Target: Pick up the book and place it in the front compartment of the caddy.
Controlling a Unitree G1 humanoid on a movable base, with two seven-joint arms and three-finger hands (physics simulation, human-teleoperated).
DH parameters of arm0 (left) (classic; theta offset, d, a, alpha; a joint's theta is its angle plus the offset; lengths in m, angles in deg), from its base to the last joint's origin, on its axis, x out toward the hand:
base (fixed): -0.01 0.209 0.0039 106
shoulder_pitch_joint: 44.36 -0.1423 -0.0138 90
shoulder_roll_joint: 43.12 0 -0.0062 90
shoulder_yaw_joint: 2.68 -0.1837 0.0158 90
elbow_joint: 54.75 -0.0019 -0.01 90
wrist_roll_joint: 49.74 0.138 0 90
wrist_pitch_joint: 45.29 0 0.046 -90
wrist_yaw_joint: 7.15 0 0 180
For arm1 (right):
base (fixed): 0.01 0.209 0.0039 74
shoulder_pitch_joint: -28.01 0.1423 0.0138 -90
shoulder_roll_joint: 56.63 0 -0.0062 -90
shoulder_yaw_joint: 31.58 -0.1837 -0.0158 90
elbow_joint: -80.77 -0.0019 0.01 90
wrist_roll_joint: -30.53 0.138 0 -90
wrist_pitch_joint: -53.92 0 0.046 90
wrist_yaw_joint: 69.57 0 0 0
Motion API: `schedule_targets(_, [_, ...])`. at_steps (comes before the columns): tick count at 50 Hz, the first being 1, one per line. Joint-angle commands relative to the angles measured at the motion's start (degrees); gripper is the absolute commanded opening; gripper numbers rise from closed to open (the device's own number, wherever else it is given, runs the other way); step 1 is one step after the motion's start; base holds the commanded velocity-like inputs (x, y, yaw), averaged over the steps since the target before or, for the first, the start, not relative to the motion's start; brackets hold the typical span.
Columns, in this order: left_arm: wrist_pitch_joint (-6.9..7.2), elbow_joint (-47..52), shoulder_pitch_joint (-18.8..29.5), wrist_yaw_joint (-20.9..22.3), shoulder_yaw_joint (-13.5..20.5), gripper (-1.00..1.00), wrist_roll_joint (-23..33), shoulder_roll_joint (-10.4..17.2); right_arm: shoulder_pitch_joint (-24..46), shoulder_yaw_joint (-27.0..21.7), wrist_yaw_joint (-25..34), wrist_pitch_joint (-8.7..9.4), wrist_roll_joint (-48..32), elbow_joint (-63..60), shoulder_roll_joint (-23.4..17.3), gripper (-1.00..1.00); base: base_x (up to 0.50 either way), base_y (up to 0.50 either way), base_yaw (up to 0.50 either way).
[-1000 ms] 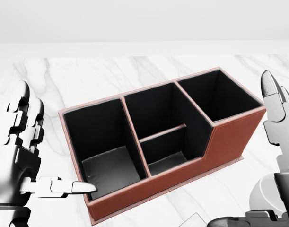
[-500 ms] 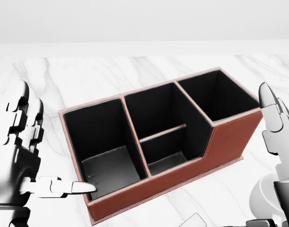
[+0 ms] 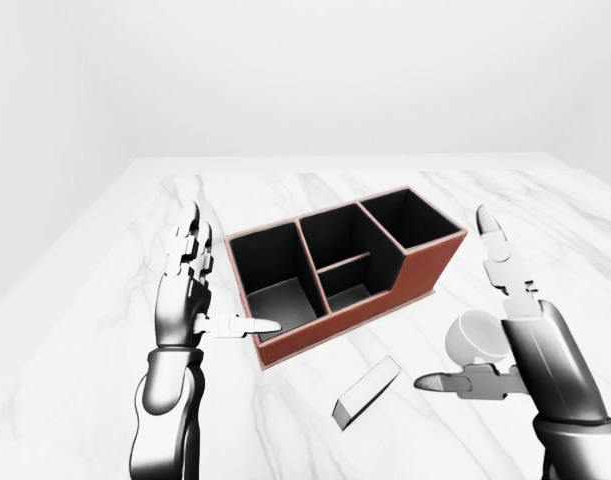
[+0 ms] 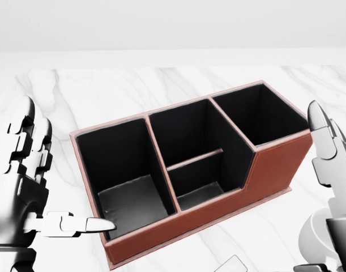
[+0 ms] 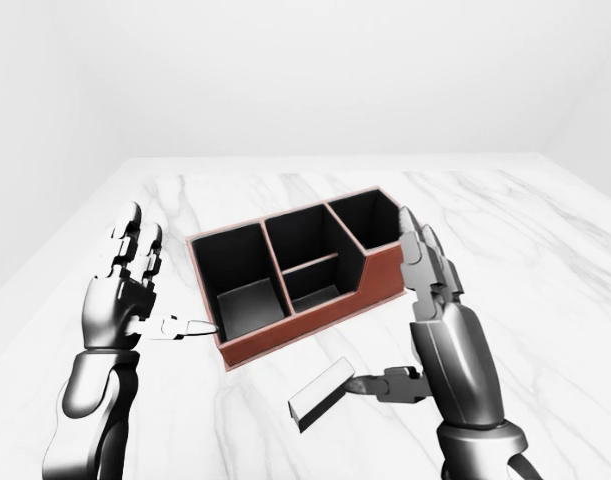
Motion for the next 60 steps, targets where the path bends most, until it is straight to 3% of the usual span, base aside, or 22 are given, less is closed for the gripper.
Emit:
schedule_targets(1, [0.0,-0.1,-0.2,0.0,0.0,1.0,0.0,0.0,-1.3,1.4,0.0,0.0,-0.4,0.0,0.0,1.0,0.0,0.0,0.0])
schedule_targets(28, [0.0,0.5,-0.1,0.1,0.0,1.0,0.0,0.0,-7.3,7.6,0.0,0.0,-2.2,0.0,0.0,1.0,0.0,0.0,0.0])
schedule_targets(43, [0.0,1.0,0.3,0.1,0.6,1.0,-0.3,0.1,-10.2,17.3,0.0,0.0,-8.8,0.0,-0.3,1.0,0.0,0.0,0.0])
schedule_targets(51, [0.0,0.8,0.6,0.1,1.0,1.0,-0.5,0.2,-12.0,23.9,0.0,0.0,-13.0,0.0,-7.6,1.0,0.0,0.0,0.0])
schedule_targets(60, [0.0,0.7,1.7,-0.1,2.3,1.0,-1.3,0.6,-11.9,33.4,0.0,0.0,-18.1,0.0,-18.4,1.0,0.0,0.0,0.0])
